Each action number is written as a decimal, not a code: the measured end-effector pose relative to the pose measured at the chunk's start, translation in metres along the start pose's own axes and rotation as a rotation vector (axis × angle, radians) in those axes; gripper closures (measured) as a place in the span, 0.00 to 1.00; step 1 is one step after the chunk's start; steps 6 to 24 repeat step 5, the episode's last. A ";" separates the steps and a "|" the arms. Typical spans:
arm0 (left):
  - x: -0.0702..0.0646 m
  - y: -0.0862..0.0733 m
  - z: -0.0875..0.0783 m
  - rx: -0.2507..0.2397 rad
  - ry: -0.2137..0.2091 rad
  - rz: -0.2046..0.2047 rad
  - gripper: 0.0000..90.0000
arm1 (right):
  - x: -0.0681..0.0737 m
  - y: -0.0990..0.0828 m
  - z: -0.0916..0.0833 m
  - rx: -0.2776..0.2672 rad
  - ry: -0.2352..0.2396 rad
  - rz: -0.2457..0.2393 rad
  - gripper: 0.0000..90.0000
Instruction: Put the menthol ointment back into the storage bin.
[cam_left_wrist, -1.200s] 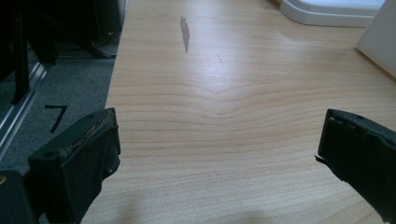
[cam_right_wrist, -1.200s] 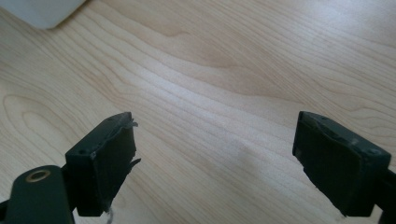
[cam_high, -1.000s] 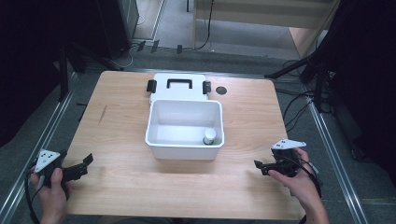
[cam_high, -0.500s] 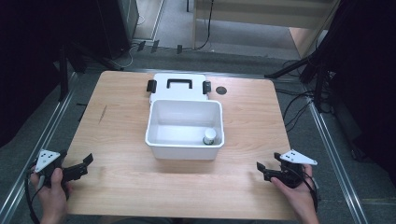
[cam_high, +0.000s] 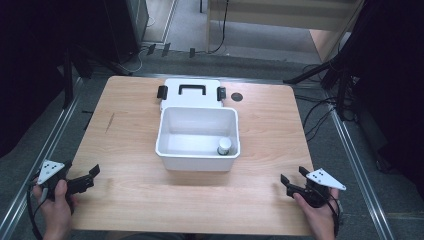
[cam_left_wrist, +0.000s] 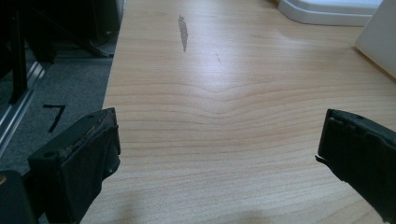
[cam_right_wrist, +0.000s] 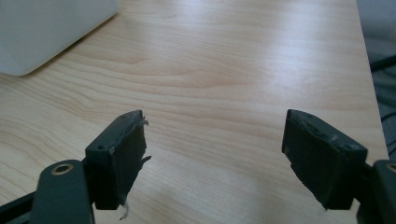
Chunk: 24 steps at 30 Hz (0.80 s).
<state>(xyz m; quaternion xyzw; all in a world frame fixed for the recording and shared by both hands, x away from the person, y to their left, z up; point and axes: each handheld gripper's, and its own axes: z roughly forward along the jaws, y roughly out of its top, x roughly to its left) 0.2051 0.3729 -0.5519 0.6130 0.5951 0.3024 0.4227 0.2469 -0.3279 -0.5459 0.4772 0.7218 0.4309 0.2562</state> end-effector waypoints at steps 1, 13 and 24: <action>0.000 0.000 0.000 0.000 0.000 0.001 0.00 | -0.002 0.000 0.000 0.017 0.003 0.027 0.23; 0.000 0.000 0.000 0.002 0.001 0.002 0.00 | -0.004 0.001 0.003 0.046 -0.003 0.052 0.20; 0.000 0.000 0.000 0.002 0.001 0.002 0.00 | -0.004 0.001 0.003 0.046 -0.003 0.052 0.20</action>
